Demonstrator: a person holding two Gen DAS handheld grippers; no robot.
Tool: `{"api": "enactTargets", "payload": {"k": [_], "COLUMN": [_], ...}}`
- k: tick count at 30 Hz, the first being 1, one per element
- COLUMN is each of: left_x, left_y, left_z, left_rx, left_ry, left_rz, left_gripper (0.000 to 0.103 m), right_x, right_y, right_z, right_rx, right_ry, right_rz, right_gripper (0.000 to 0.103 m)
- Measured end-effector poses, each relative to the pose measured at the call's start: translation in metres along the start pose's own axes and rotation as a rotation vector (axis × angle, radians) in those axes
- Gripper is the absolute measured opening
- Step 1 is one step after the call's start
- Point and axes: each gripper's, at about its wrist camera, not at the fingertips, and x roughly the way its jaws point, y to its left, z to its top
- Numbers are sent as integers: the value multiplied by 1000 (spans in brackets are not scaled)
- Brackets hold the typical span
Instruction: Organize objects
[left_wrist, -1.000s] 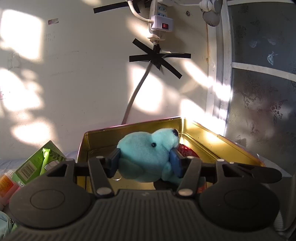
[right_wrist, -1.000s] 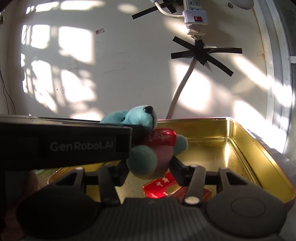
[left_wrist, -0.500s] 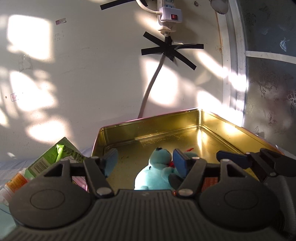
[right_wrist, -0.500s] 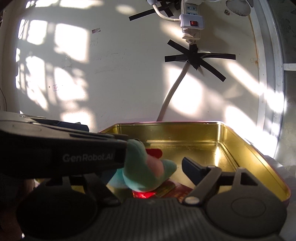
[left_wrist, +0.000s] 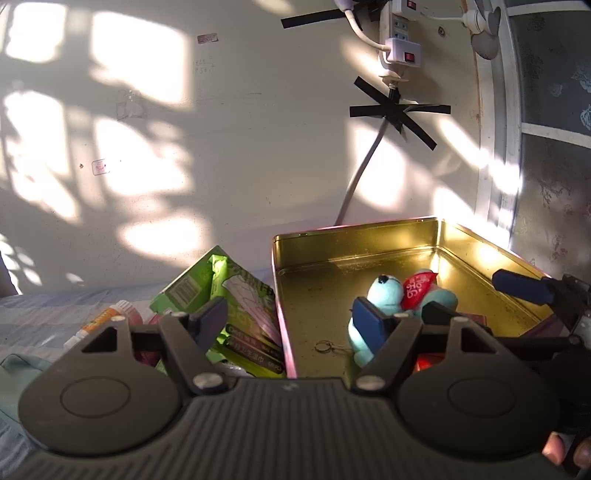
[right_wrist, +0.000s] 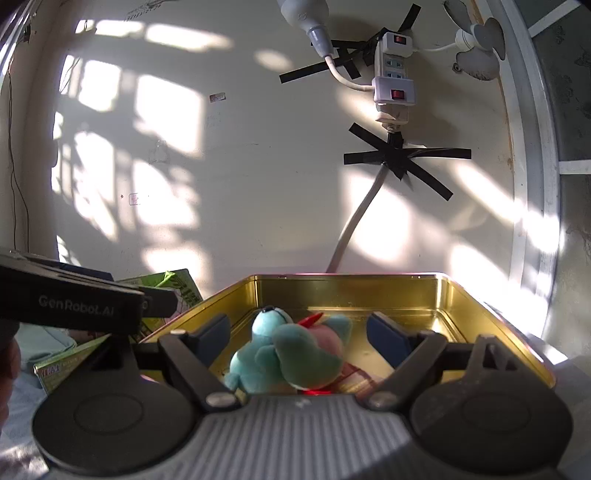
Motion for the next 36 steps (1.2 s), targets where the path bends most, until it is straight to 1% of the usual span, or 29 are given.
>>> {"api": "enactTargets", "payload": {"k": [2,6,9,11,15,18,19,20,21,22,24,26,28,29,30,31,33,36], "left_x": [-6,-20,-29,-34,-41,-42,-42,-42,-44,-46,-49,-49,-49,-49,-50,-51,-51,-52], "left_y": [14,51,85,112,159,183,189,199,206,211,217,215,209,206,204,202,202,207], "left_z": [-4,-21,-41,-58,-88,-107,-114,-116,-117,-117,-119,-119,-118,-118,-118,-118,-119,-120], "left_rx": [-9,-44,-94,-137,-201,-248,-270,-335,-380,-420,-462,-461,-427,-407,-389,-376,-364,-382], "left_ry": [5,17,43,71,113,128,132,149,127,98,83,78,71,68,63,58,54,57], "left_rz": [17,50,82,116,178,208,208,177,155,158,179,176,177,180,183,187,189,186], "left_gripper": [76,76,76,76,75,75,75,70,69,70,70,70,70,70,70,70,70,70], "right_x": [-6,-17,-22,-23,-15,2,10,18,26,34,48,59,69,71,73,74,69,49], "right_y": [9,34,59,80,121,150,158,167,173,179,188,196,200,200,199,197,188,167], "right_z": [1,3,0,-4,-15,-19,-20,-22,-22,-22,-22,-23,-24,-25,-25,-26,-26,-25], "right_rx": [-2,-4,-20,-56,-111,-141,-141,-133,-124,-111,-71,-37,-7,6,16,26,59,58], "right_ry": [-2,-2,18,41,118,192,217,243,269,300,335,357,378,383,392,406,413,409], "right_rz": [10,67,142,192,300,348,353,359,365,370,388,389,373,368,363,356,358,345], "right_gripper": [84,84,84,83,81,81,81,81,81,81,81,81,81,77,62,58,47,38]}}
